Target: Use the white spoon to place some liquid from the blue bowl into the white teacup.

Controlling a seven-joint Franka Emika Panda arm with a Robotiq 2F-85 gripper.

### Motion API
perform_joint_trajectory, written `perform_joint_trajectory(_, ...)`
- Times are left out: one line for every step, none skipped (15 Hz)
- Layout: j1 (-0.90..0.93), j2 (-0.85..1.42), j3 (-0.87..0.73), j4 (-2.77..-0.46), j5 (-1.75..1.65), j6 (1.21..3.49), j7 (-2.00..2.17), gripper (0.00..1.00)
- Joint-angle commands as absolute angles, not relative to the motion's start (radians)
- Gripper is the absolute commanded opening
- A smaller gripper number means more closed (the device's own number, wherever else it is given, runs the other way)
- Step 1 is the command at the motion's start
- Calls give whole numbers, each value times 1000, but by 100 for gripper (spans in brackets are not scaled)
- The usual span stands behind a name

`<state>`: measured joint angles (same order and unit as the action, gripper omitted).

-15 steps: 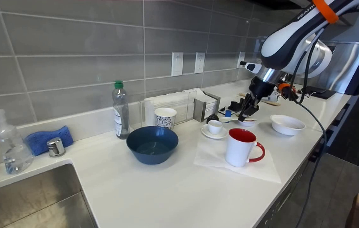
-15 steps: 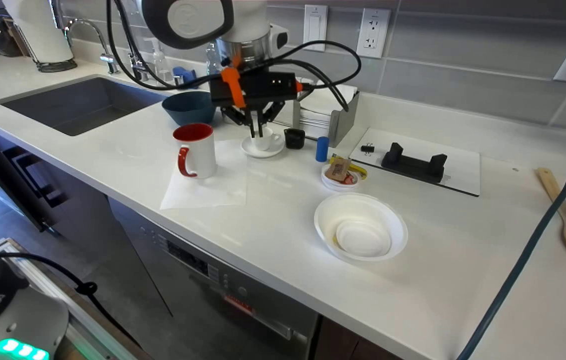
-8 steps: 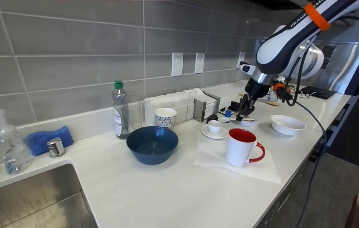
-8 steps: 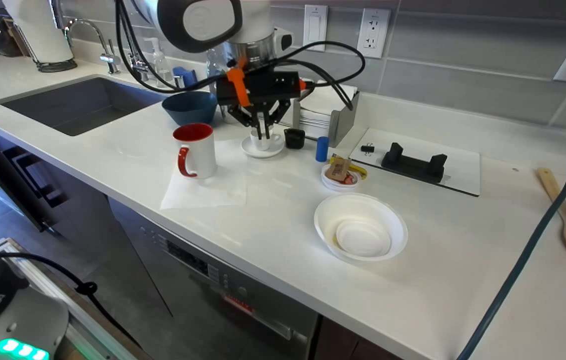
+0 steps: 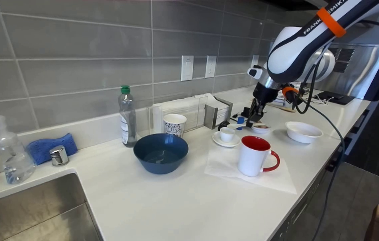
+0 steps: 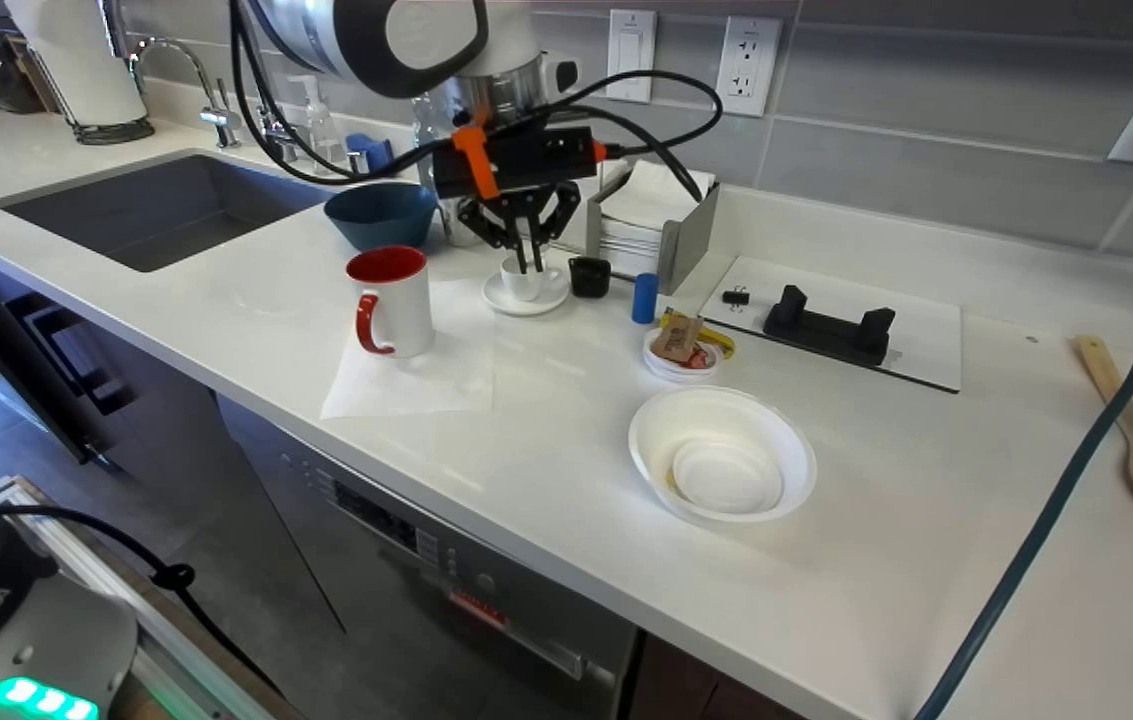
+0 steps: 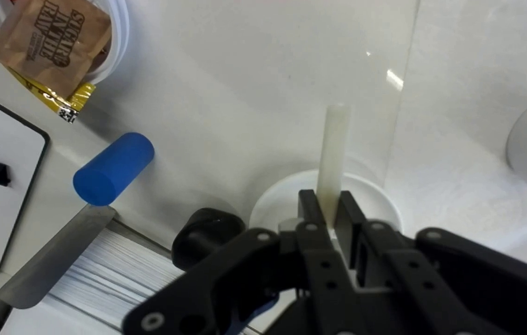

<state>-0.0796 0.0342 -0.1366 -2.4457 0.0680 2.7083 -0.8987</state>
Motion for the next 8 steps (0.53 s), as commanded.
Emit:
perform_joint_trajectory(-87, 54, -118, -2419, -22, 2708, -819, 3)
perform_joint_trajectory(-85, 54, -115, -2418, -42, 2705, -802, 3)
perform_joint_trajectory(-84, 55, -112, -2415, -59, 2706, -790, 3)
perform_joint_trajectory(-84, 57, -110, -2412, -77, 2705, -778, 3)
perform_joint_trajectory(-83, 58, -108, -2409, -93, 2704, -765, 3)
perform_joint_trajectory(-83, 60, -106, -2405, -108, 2702, -754, 3)
perform_joint_trajectory(-82, 62, -105, -2402, -129, 2701, -740, 3)
perform_joint_trajectory(-81, 61, -103, -2399, -148, 2696, -726, 3)
